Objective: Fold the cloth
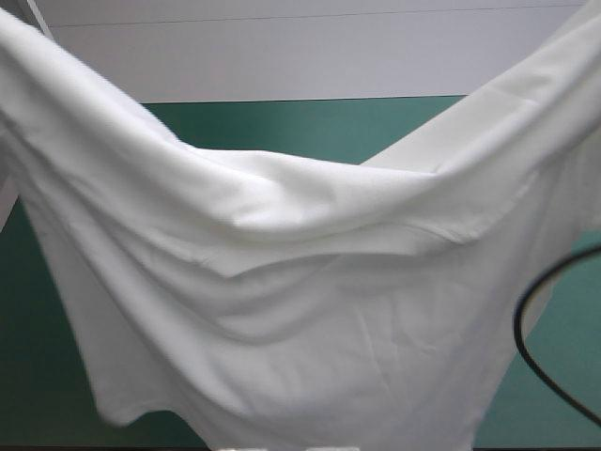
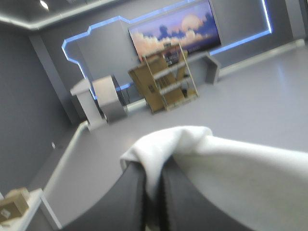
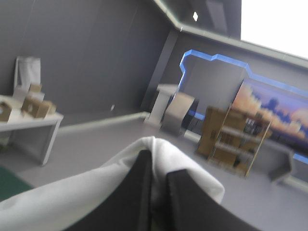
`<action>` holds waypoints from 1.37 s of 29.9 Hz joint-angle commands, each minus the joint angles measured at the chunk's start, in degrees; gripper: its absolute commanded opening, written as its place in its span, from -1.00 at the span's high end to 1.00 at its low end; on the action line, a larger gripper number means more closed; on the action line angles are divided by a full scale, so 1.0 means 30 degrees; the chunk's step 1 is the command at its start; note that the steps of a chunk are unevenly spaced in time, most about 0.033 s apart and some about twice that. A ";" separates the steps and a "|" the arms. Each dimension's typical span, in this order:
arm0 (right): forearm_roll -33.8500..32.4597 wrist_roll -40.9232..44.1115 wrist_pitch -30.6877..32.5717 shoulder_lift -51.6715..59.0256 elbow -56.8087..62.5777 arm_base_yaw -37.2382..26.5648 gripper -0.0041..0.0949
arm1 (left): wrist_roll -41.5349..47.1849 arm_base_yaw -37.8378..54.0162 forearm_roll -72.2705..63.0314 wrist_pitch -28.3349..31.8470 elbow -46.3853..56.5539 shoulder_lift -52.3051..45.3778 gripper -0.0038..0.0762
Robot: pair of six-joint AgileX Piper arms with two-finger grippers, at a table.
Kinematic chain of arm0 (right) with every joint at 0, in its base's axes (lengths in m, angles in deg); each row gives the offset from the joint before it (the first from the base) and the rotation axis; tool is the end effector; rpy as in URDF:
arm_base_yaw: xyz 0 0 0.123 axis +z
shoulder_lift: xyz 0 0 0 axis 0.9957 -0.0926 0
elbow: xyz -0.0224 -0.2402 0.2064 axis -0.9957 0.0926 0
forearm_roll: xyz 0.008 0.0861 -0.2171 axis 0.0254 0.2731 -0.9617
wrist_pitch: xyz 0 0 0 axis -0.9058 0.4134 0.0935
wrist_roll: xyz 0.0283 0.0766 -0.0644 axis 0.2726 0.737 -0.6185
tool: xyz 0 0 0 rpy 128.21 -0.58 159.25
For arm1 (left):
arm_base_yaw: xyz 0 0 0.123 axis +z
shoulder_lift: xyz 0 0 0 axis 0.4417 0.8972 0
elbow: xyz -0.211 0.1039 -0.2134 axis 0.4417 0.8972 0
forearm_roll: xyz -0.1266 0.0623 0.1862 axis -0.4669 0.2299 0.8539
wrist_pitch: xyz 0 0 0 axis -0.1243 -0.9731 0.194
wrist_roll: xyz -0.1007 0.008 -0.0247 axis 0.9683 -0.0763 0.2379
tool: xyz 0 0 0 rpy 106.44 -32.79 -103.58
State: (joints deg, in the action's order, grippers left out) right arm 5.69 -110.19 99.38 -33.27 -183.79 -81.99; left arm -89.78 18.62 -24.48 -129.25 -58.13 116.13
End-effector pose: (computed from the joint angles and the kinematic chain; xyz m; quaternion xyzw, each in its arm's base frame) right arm 0.0334 0.0417 0.6860 -0.2402 0.5605 0.0406 0.7915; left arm 0.0965 -0.0167 0.6621 0.1725 0.6284 0.0743 0.7549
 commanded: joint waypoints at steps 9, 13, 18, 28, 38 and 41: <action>-0.1788 0.0356 -0.1684 -0.8108 0.4270 0.0046 0.94 | 0.0142 -0.0112 0.0865 0.3920 0.5678 0.5495 0.86; -0.2809 0.0727 -0.3618 -1.2169 0.3229 0.0046 0.94 | 0.0142 -0.0112 0.0865 0.6227 0.5708 0.8759 0.86; -0.3270 0.0882 -0.3953 -1.7224 -0.0363 0.0046 0.94 | 0.0073 -0.0112 0.0865 0.8872 0.4755 1.2779 0.86; -0.4130 0.2157 -0.1221 -2.3684 -0.6771 0.0046 0.77 | 0.0484 0.0052 0.0865 0.8542 0.4080 1.6138 0.85; -0.5606 0.3080 -0.0637 -2.1437 -0.6771 0.0046 -0.64 | 0.0705 0.0093 0.1027 0.5729 0.4036 1.4900 0.14; -0.6263 0.3896 -0.0202 -1.9704 -0.6732 0.0046 -0.54 | 0.0860 0.0093 0.0966 0.5422 0.4036 1.3425 0.12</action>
State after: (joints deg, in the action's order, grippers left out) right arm -11.60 -100.50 100.76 -102.02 -201.90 -81.79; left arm -88.21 18.71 -21.33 -115.23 -43.86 164.93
